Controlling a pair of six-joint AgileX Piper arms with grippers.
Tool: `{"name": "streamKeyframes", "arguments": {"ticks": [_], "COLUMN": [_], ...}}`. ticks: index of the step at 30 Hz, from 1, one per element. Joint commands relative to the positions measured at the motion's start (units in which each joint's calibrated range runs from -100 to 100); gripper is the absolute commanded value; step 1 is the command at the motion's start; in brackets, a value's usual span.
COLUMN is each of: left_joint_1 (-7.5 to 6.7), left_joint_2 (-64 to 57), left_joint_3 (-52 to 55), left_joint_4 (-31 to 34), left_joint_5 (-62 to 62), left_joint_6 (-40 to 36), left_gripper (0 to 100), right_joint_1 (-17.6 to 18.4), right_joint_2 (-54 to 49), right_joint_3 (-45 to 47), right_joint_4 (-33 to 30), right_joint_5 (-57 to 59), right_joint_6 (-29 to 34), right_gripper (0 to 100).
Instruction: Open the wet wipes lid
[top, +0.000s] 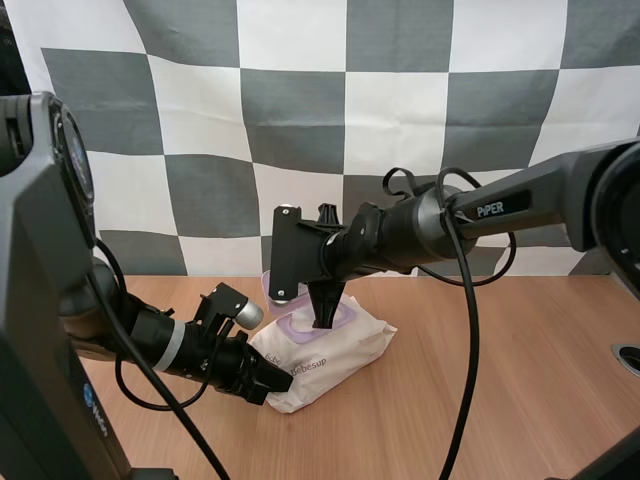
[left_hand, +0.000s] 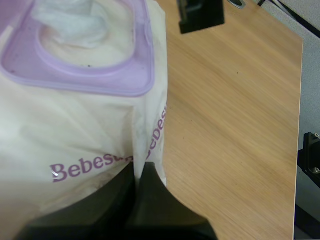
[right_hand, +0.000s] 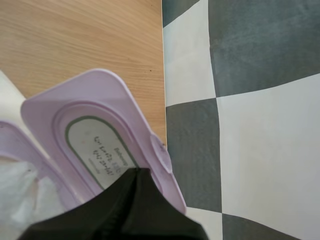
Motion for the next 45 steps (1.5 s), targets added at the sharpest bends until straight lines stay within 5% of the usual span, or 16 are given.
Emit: {"name": "streamKeyframes", "arguments": {"ticks": [1, 15, 22, 34, 40, 43, 45], "left_joint_1": [-0.03, -0.03, 0.2, 0.2, 0.2, 0.2, 0.2], "left_joint_2": [0.02, 0.02, -1.58, -27.45, -42.96, -46.79, -48.28], "left_joint_3": [0.05, 0.05, -0.88, -8.07, -8.54, -8.54, -8.54], "left_joint_4": [0.06, -0.32, -0.77, 3.33, 1.68, 4.36, 4.58], "left_joint_5": [0.02, -1.66, -2.67, -3.49, -16.52, -14.34, -13.11], "left_joint_6": [0.99, 0.99, -2.55, -19.51, -22.14, -22.14, -23.45], "left_gripper": [0, 0, 0, 0, 1, 22, 52], "right_joint_1": [-0.06, -0.75, -4.0, -8.44, -12.84, -13.88, -13.96], "right_joint_2": [1.88, 4.49, -4.94, -33.6, -41.96, -45.23, -47.21], "right_joint_3": [-1.05, -3.76, -3.76, -3.76, -3.76, -3.76, -3.76], "right_joint_4": [0.03, 1.63, 7.45, 0.93, -2.48, -3.7, -4.38], "right_joint_5": [-0.22, 0.88, 7.11, 22.23, 29.05, 33.67, 36.18], "right_joint_6": [-0.01, 0.09, 0.85, 21.81, 27.15, 27.43, 29.24], "right_gripper": [0, 0, 0, 0, 0, 0, 0]}}
